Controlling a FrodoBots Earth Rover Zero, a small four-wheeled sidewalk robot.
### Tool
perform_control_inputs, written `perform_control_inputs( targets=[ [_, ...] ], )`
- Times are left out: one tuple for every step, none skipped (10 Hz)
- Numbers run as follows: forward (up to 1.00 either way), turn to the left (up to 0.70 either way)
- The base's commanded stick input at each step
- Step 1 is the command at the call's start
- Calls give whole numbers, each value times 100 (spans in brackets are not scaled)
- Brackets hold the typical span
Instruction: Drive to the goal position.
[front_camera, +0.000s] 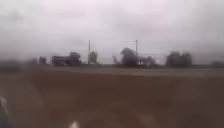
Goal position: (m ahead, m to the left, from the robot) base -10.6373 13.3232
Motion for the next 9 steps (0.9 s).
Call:
perform_control_inputs(
  targets=[
    [0, 70],
    [0, 70],
    [0, 70],
    [0, 70],
    [0, 70],
    [0, 70],
    [0, 70],
    [0, 70],
    [0, 70]
  ],
)
